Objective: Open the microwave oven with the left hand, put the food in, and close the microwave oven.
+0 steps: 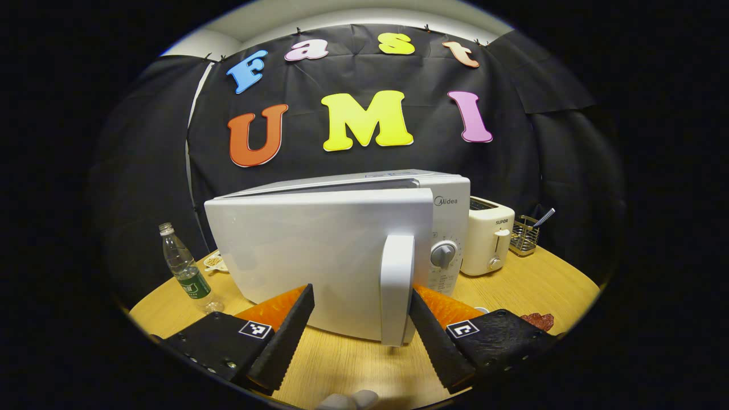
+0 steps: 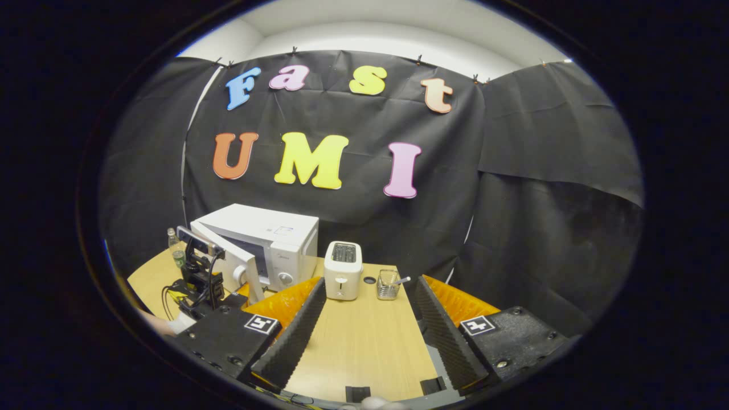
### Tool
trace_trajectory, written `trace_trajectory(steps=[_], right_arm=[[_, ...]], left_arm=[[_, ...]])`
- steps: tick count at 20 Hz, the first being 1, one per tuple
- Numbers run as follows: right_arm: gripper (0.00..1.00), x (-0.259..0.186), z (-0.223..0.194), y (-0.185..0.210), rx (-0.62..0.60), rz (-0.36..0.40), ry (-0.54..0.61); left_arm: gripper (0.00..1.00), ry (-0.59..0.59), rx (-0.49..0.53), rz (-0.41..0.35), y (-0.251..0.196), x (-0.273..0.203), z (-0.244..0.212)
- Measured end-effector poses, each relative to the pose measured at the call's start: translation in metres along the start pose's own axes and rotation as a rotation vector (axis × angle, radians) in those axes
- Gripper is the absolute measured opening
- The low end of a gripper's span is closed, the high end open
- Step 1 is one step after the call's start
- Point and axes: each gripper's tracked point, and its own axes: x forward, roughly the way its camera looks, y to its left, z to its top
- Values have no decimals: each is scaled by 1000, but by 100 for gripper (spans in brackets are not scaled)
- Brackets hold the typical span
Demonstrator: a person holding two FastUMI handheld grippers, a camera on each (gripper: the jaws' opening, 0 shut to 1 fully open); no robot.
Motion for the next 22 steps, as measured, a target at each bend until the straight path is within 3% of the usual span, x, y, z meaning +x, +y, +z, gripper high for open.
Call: trace_trajectory(steps=[5,11,22], right_arm=[[100,0,-5,6,24,20,8],[100,-7,-13,42,36,85,21],[100,-41,-30,125,52,189,42]], left_arm=[[95,21,-7,-4,10,-17,-3],[96,49,5,-4,41,-61,-16],[95,58,39,98,154,-147,-30]])
